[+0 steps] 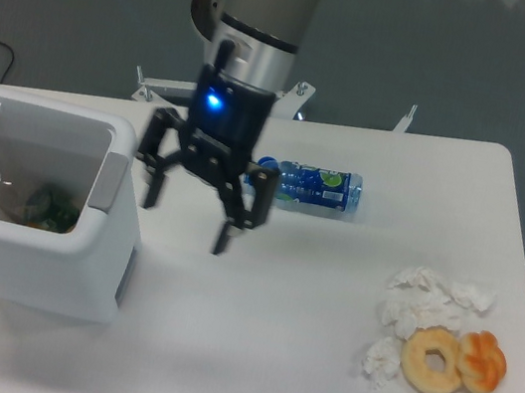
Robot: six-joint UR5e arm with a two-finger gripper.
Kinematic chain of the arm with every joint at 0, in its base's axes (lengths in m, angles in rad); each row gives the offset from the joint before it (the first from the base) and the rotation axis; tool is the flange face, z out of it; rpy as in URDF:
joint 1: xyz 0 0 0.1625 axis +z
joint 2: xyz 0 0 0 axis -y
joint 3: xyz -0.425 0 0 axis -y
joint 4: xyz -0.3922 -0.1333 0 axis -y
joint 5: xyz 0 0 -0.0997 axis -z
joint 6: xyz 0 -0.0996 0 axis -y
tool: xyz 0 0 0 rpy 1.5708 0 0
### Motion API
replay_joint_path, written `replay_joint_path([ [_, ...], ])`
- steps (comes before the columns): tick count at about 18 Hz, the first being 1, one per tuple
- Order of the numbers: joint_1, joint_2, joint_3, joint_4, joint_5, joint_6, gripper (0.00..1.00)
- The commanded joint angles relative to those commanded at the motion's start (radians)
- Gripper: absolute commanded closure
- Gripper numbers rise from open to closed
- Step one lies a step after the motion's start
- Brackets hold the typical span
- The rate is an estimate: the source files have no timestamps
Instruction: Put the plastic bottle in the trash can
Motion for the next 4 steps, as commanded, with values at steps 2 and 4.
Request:
replay_joint_path([
  [2, 0.002, 0.002, -0.011, 0.002, 0.025, 0.04, 0.0],
  [4, 0.009, 0.003, -0.018, 0.002, 0.022, 0.045, 0.0],
])
